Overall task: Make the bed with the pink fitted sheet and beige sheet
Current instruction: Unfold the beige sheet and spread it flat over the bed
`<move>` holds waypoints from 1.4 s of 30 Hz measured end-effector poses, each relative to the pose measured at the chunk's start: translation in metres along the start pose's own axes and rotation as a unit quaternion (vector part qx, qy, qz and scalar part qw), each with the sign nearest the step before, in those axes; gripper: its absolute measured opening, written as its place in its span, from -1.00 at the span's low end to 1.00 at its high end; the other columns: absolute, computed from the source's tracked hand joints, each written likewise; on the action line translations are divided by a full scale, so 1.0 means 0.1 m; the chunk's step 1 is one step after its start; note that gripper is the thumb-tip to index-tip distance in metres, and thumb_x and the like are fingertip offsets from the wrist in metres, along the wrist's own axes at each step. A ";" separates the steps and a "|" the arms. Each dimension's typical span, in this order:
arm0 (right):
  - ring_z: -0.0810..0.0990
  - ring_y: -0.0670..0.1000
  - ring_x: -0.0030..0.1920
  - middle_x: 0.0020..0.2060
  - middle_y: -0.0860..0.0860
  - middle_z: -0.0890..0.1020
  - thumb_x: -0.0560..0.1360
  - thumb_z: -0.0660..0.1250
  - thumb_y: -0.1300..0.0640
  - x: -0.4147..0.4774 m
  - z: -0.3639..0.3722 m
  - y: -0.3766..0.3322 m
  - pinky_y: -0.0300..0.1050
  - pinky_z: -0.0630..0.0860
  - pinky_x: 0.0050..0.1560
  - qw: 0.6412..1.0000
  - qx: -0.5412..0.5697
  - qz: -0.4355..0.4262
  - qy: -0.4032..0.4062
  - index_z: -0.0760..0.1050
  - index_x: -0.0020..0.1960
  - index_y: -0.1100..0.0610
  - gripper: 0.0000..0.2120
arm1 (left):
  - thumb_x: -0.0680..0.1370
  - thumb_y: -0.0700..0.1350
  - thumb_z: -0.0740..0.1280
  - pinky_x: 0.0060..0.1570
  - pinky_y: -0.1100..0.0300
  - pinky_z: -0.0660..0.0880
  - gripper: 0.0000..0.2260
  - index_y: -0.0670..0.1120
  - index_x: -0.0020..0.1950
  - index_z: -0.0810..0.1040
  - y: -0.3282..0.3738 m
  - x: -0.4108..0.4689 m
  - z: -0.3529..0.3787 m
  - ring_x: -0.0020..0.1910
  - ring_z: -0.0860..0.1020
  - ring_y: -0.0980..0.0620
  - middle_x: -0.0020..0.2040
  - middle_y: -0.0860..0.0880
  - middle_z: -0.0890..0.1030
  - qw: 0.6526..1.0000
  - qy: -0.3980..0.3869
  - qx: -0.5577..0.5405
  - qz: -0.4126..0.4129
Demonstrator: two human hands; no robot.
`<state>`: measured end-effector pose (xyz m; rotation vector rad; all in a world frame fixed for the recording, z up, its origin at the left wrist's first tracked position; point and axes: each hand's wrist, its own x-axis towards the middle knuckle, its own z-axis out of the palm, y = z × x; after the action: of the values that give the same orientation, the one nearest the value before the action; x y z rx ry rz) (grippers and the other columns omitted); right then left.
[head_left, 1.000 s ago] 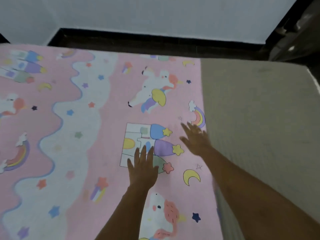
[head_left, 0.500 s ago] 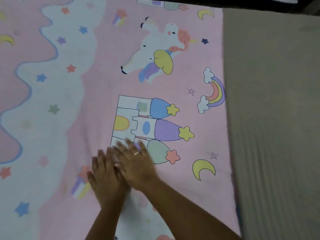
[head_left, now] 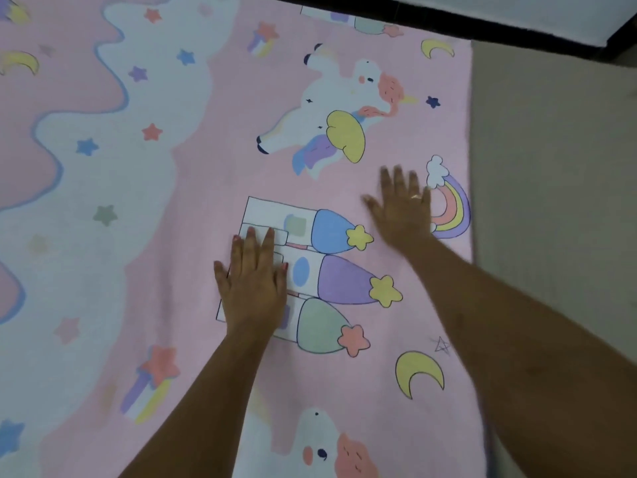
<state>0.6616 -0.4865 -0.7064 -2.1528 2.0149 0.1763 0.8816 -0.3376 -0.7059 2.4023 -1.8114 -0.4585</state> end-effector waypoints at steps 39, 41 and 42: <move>0.27 0.09 0.47 0.45 0.01 0.34 0.55 -0.16 -0.12 -1.45 0.52 -1.67 0.13 0.16 0.45 0.990 0.096 -0.011 0.099 0.28 0.48 0.06 -0.40 | 0.58 0.15 -0.09 0.42 -0.17 0.03 -0.47 0.06 0.54 0.13 -1.51 -0.68 -0.20 0.51 0.12 -0.13 0.53 -0.10 0.18 0.999 0.025 0.031 0.037; 0.15 0.08 0.51 0.50 0.01 0.24 0.53 -0.24 -0.19 -1.49 0.56 -1.76 0.11 0.00 0.48 0.993 0.092 0.041 0.065 0.17 0.53 0.06 -0.34 | 0.57 0.16 -0.09 0.43 -0.16 0.01 -0.47 0.08 0.54 0.11 -1.60 -0.72 -0.22 0.52 0.09 -0.10 0.54 -0.08 0.16 0.999 0.022 0.030 0.034; 0.15 0.09 0.52 0.50 0.01 0.23 0.54 -0.23 -0.20 -1.54 0.57 -1.88 0.10 -0.01 0.48 0.994 0.086 0.035 0.061 0.16 0.53 0.07 -0.33 | 0.57 0.15 -0.08 0.43 -0.16 0.01 -0.47 0.08 0.54 0.12 -1.64 -0.74 -0.22 0.52 0.09 -0.09 0.54 -0.07 0.16 0.999 0.022 0.031 0.031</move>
<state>0.8407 -0.3131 -0.7189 -2.0329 2.0879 -0.1179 1.0211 -0.2220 -0.7133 2.3683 -1.9010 -0.3464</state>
